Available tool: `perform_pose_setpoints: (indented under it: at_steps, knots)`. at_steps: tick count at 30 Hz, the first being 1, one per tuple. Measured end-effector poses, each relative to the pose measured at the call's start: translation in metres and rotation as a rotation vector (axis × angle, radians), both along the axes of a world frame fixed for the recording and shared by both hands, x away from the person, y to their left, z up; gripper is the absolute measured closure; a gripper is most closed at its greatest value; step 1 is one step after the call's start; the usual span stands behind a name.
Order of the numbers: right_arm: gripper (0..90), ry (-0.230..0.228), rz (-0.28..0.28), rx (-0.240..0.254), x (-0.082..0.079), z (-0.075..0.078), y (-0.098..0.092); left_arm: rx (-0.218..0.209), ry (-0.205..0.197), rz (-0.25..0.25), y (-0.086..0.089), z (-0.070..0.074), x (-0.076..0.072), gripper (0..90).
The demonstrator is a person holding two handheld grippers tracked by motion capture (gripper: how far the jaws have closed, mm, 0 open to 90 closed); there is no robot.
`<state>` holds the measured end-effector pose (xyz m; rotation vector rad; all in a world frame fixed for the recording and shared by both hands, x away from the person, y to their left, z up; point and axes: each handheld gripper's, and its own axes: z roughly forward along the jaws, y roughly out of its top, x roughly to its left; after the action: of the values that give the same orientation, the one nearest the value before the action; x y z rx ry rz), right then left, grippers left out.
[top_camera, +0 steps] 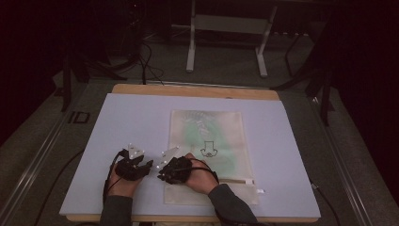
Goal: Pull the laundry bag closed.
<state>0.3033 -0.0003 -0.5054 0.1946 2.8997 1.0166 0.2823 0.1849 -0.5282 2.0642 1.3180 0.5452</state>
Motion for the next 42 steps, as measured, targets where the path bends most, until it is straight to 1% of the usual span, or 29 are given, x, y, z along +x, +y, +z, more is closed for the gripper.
perform_pose_setpoints:
  at_steps: [2,3,5,7,10,12,14,17,18,20,21,22,25,28,29,30,31,32,33,34,35,36,37,38,40,42]
  knots:
    - [80.8,-0.003,0.003,0.005,0.000,0.000,-0.001,-0.001,-0.001,0.000,0.000,0.000,0.000,55.7]
    - [80.8,-0.005,0.002,0.006,-0.002,0.001,-0.007,-0.001,0.000,0.000,0.000,0.000,0.000,55.7]
    - [80.7,-0.001,-0.006,0.011,-0.003,0.002,-0.012,-0.002,0.002,0.001,0.000,0.000,0.000,55.7]
    - [80.7,-0.004,-0.005,0.007,-0.004,0.002,-0.016,-0.004,0.000,0.000,-0.001,0.000,0.000,55.7]
    - [80.6,-0.001,-0.006,-0.011,-0.005,0.000,-0.022,-0.003,0.000,-0.003,-0.002,0.000,-0.001,55.7]
    - [80.5,0.006,-0.010,-0.015,-0.004,-0.003,-0.025,-0.004,0.001,-0.006,-0.002,0.000,-0.001,56.0]
    - [80.2,0.025,-0.013,-0.017,-0.002,-0.006,-0.027,-0.009,0.002,-0.010,-0.002,0.000,-0.001,56.4]
    - [78.8,0.047,-0.008,-0.036,-0.001,-0.009,-0.026,-0.009,-0.001,-0.016,-0.003,0.001,-0.003,57.0]
    - [78.8,0.047,-0.006,-0.045,-0.001,-0.011,-0.025,-0.009,-0.001,-0.016,-0.003,0.001,-0.003,57.1]
    - [79.5,0.055,-0.007,-0.047,0.000,-0.013,-0.024,-0.013,-0.002,-0.024,-0.003,0.002,-0.004,57.6]
    - [79.5,0.055,-0.007,-0.047,0.000,-0.013,-0.024,-0.019,-0.003,-0.025,-0.004,0.003,-0.005,57.6]
    - [80.9,0.052,-0.013,-0.045,-0.001,-0.013,-0.024,-0.028,-0.003,-0.036,-0.005,0.004,-0.006,58.4]
    - [81.4,0.044,-0.013,-0.048,-0.002,-0.013,-0.024,-0.038,0.003,-0.047,-0.007,0.004,-0.007,59.9]
    - [81.7,0.034,-0.011,-0.037,-0.004,-0.014,-0.025,-0.050,0.016,-0.071,-0.011,0.003,-0.008,63.6]
    - [81.7,0.030,-0.008,-0.037,-0.004,-0.015,-0.025,-0.050,0.018,-0.075,-0.012,0.003,-0.008,64.3]
    - [81.7,0.023,-0.005,-0.038,-0.005,-0.015,-0.026,-0.057,0.029,-0.086,-0.014,0.003,-0.008,65.5]
    - [81.7,0.023,-0.005,-0.038,-0.005,-0.015,-0.026,-0.057,0.029,-0.086,-0.014,0.003,-0.008,66.6]
    - [81.8,0.016,-0.005,-0.040,-0.005,-0.015,-0.026,-0.078,0.037,-0.094,-0.015,0.003,-0.009,68.3]
    - [81.8,0.016,-0.005,-0.040,-0.005,-0.015,-0.026,-0.088,0.039,-0.099,-0.016,0.003,-0.009,68.3]
    - [81.7,0.015,-0.006,-0.039,-0.006,-0.015,-0.025,-0.096,0.041,-0.106,-0.017,0.003,-0.010,70.1]
    - [81.7,0.013,-0.006,-0.038,-0.006,-0.016,-0.026,-0.099,0.044,-0.117,-0.018,0.003,-0.010,74.9]
    - [81.7,0.013,-0.006,-0.038,-0.006,-0.016,-0.026,-0.102,0.045,-0.125,-0.019,0.003,-0.010,74.9]
    - [81.7,0.013,-0.007,-0.037,-0.006,-0.016,-0.026,-0.100,0.044,-0.130,-0.021,0.003,-0.010,76.7]
    - [81.7,0.012,-0.007,-0.035,-0.006,-0.016,-0.026,-0.105,0.047,-0.140,-0.023,0.003,-0.011,81.8]
    - [81.6,0.010,-0.009,-0.033,-0.007,-0.016,-0.026,-0.113,0.048,-0.148,-0.024,0.003,-0.011,86.8]
    - [81.6,0.008,-0.012,-0.030,-0.007,-0.017,-0.027,-0.120,0.054,-0.169,-0.025,0.004,-0.011,89.0]
